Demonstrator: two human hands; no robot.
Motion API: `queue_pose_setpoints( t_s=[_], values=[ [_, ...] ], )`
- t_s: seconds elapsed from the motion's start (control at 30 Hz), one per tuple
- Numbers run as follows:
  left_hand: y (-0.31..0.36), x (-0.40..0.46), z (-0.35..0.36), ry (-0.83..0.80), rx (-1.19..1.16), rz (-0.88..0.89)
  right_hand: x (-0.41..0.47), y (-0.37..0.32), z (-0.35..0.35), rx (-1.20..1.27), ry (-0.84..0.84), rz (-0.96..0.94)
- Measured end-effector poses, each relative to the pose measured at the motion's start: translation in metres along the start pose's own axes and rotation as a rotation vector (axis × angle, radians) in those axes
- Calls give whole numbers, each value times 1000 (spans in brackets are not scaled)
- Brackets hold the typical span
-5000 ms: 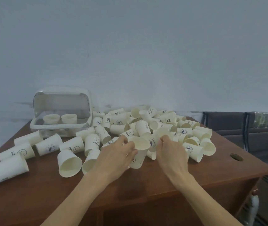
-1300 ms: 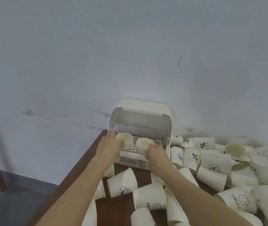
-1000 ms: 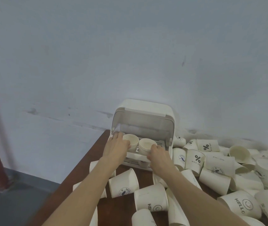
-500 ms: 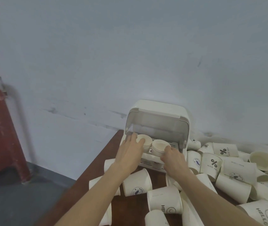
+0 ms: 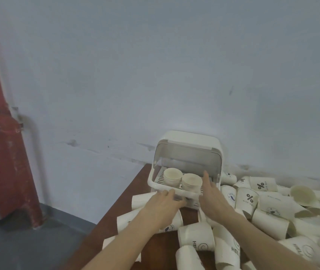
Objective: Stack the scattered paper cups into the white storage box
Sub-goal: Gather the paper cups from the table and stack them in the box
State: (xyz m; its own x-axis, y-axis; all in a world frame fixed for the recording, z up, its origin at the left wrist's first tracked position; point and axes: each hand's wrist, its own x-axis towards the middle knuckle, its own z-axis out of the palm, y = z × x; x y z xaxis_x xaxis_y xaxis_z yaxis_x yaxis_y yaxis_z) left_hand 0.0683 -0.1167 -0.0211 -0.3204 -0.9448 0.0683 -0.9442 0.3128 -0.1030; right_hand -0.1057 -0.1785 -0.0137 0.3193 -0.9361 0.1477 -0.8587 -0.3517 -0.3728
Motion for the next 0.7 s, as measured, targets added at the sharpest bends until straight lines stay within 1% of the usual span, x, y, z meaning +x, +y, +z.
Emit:
queue_pose_setpoints(
  t_s=[0.13,0.3,0.47,0.6,0.7],
  values=[
    [6,3,-1,-169,16,-76,-20,3,-14,-44,-7,-75],
    [5,5,-5,-176,-15,-126,-33,-4,-24,-175,-49,-110],
    [1,0,-19,-87,26,-130,-35,-17,-36,-240,-18,-131],
    [-1,-12,-29,-13,-13,-150,-40,-18,-47,-271,30,-164],
    [0,-20,-32,75,-57,-164,-46,-16,-54,-263,50,-144]
  ],
)
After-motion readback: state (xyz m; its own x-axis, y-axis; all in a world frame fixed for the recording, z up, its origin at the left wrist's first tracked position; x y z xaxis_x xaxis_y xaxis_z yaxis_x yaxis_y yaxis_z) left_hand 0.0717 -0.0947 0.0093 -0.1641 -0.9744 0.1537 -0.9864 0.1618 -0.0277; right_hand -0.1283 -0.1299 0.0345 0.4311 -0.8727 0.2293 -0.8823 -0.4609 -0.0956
